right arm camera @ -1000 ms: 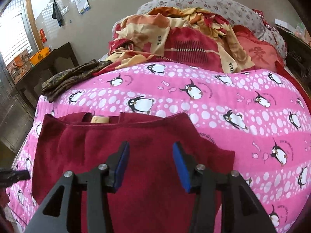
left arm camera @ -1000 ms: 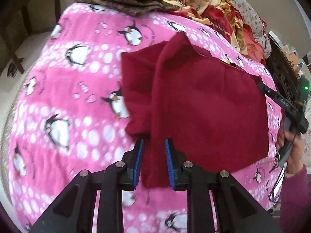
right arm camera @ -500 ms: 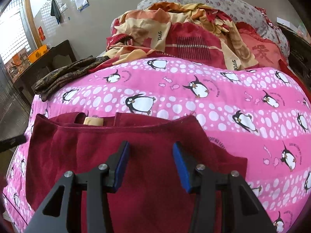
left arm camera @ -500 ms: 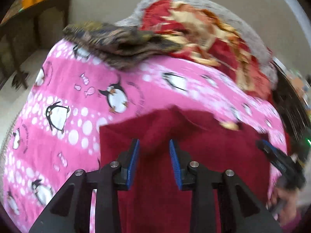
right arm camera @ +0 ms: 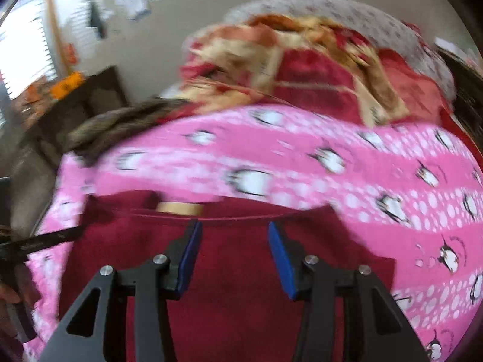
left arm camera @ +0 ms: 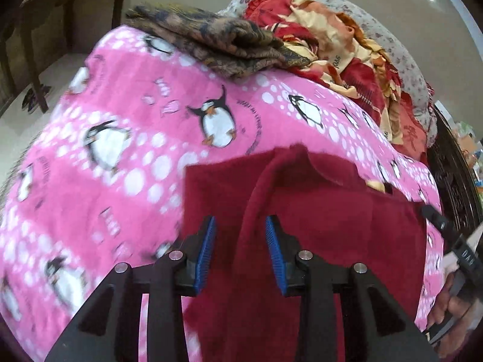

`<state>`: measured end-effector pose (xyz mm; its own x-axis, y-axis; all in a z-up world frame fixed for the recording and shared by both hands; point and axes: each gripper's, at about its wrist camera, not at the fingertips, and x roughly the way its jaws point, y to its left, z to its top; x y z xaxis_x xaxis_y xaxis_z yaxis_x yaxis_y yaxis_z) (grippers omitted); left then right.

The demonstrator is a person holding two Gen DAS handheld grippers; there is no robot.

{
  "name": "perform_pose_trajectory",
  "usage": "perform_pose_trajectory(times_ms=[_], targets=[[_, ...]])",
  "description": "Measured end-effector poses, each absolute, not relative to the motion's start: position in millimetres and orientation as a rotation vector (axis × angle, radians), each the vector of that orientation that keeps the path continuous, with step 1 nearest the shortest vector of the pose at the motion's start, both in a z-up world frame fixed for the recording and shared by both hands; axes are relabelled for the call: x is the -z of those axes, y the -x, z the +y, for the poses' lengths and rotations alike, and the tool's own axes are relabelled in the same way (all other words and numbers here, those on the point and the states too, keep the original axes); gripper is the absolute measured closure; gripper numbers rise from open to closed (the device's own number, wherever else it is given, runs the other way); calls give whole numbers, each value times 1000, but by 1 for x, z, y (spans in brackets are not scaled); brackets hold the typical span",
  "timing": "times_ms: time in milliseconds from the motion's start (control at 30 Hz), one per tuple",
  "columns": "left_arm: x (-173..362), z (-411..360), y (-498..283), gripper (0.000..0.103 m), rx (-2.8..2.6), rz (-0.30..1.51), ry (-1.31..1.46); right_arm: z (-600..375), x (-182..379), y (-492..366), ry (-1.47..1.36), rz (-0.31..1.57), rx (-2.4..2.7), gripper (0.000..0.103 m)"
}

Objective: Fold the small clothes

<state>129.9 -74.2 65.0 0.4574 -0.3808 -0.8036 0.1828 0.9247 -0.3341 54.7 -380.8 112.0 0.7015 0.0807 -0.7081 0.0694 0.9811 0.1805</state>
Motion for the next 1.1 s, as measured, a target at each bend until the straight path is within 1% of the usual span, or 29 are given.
perform_pose_trajectory(times_ms=[100,200,267,400,467,500,533,567,600,633,667,800,833,900,933,967,1000,1033,1067,1100], targets=[[-59,-56,-106,89,348,1056,216,-335,-122,-58,-181,798,-154,54],[-46,-37,-88,89,339,1088,252,-286,-112,-77,-186,840,-291,55],[-39,-28,-81,89,333,1097,284,-255,-99,-95,-159,871,-333,55],[-27,-17,-73,88,342,1119,341,-211,-54,-139,-142,1008,-345,54],[-25,-16,-70,88,354,1117,343,-201,-42,-153,-144,1053,-294,51],[-25,-15,-68,88,362,1113,342,-198,-46,-153,-152,1046,-284,46],[-23,-15,-66,88,368,1113,343,-195,-51,-152,-169,1041,-286,38],[-22,-15,-66,88,371,1115,347,-192,-57,-151,-194,1034,-310,33],[-19,-15,-65,88,375,1119,354,-187,-60,-150,-200,1032,-327,26],[-17,-14,-63,88,378,1123,360,-177,-60,-149,-176,1043,-326,22],[-15,-14,-62,88,381,1126,368,-168,-57,-149,-141,1062,-312,22],[-12,-15,-54,88,374,1129,349,-133,-36,-148,38,1070,-249,7],[-12,-14,-50,88,373,1127,339,-125,-32,-146,84,1067,-237,4],[-13,-16,-45,88,382,1125,328,-109,-24,-141,210,1057,-209,4],[-14,-16,-43,88,388,1122,327,-104,-21,-137,262,1050,-204,7],[-16,-16,-42,85,394,1119,329,-104,-20,-135,277,1042,-205,11],[-18,-17,-41,83,402,1112,332,-109,-23,-133,274,1031,-193,27],[-20,-17,-39,79,415,1101,336,-119,-29,-130,242,1026,-193,41],[-22,-19,-38,75,434,1084,341,-127,-34,-129,200,1027,-209,49],[-23,-21,-38,74,446,1074,344,-141,-41,-128,128,1037,-232,65]])
